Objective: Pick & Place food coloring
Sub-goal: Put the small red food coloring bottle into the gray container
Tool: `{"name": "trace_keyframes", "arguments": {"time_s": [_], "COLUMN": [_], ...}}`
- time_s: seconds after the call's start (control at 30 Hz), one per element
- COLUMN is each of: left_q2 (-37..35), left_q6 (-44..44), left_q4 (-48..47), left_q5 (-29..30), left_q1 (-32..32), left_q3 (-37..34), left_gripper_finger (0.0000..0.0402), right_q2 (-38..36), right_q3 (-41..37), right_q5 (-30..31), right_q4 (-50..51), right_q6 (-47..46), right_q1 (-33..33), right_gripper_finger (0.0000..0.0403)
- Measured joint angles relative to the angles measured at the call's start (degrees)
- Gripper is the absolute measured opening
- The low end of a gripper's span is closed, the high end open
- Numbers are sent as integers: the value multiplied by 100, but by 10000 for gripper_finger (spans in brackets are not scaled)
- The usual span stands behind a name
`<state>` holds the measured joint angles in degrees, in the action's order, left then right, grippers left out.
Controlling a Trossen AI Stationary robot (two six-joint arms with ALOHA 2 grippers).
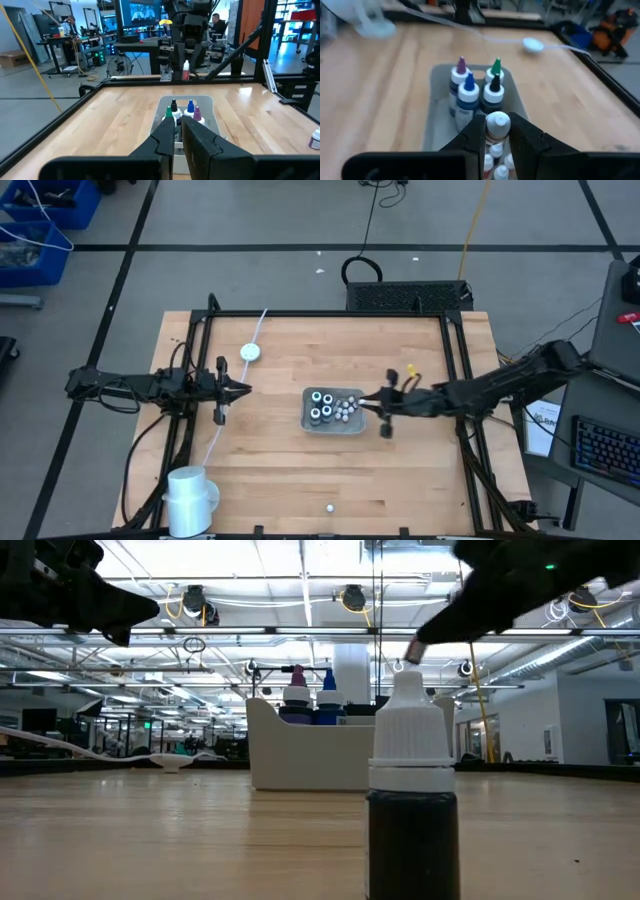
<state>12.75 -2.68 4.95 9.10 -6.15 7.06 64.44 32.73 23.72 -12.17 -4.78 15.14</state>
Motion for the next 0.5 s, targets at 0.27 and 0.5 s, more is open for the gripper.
{"name": "trace_keyframes", "arguments": {"time_s": [0.27, 0.5], "left_q2": [0, 0], "left_q6": [-2, -4], "left_q4": [-14, -55], "left_q5": [0, 1], "left_q1": [1, 1], "left_q3": [1, 1], "left_gripper_finger": [42, 42], "right_q2": [1364, 1725], "right_q3": [1293, 1456], "right_q5": [-1168, -1153], "right_q4": [738, 973], "right_q6": [331, 320], "right_q1": [-204, -234], "right_gripper_finger": [55, 55]}}
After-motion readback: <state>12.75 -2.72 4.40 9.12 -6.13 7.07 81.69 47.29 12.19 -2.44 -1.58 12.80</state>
